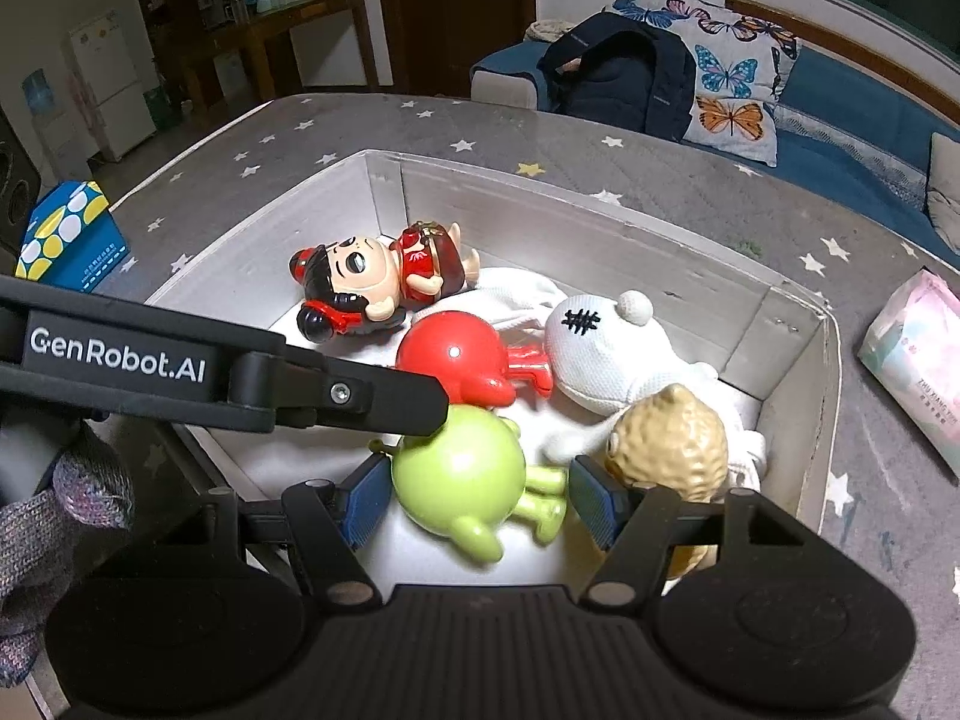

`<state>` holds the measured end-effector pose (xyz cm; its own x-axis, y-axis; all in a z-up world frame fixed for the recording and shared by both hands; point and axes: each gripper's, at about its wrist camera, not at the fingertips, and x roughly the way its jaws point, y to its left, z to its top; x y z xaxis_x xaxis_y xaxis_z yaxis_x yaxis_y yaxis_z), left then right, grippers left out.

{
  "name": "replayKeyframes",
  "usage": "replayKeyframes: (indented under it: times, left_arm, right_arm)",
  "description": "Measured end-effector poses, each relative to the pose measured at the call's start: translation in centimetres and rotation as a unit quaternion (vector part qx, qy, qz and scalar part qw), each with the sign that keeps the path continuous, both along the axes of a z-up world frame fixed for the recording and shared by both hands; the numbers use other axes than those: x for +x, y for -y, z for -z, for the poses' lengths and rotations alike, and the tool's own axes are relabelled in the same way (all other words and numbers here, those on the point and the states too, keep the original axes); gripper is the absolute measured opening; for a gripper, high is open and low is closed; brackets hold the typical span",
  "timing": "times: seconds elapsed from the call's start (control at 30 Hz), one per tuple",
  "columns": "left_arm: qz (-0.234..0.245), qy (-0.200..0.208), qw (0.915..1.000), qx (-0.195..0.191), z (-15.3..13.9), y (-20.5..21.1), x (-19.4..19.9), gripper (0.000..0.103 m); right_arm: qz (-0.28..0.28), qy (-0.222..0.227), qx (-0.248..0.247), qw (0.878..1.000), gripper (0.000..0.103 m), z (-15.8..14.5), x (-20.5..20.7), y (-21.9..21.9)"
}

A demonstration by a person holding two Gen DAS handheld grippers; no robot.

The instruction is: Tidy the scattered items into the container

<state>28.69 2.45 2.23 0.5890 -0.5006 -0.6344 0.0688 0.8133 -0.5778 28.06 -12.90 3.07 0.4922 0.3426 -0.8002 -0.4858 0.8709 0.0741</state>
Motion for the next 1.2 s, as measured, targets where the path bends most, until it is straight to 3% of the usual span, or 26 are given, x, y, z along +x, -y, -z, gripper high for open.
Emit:
replayKeyframes:
  times: [0.33, 0.63, 0.93, 1.03, 1.2]
  left_arm:
    - [-0.005, 0.046, 0.9976, 0.052, -2.0, 0.5, -2.1, 0.036]
    - [-0.016, 0.108, 0.9864, 0.123, -3.7, 1.4, -6.1, 0.036]
    - [-0.028, 0.122, 0.9814, 0.146, -4.7, 1.6, -9.8, 0.037]
    - [-0.034, 0.127, 0.9781, 0.161, -4.7, 1.6, -11.0, 0.037]
    - [-0.033, 0.129, 0.9758, 0.173, -4.4, 2.0, -12.6, 0.037]
  right_arm:
    - [0.012, 0.023, 0.019, 0.999, 0.067, -1.1, -1.5, 0.7]
    - [0.046, 0.074, 0.053, 0.995, 0.073, -3.1, -4.9, 1.9]
    - [0.080, 0.128, 0.082, 0.985, 0.079, -4.4, -9.7, 3.3]
    - [0.092, 0.139, 0.089, 0.982, 0.086, -4.3, -11.2, 3.7]
    - [0.112, 0.148, 0.089, 0.979, 0.089, -3.4, -13.5, 4.0]
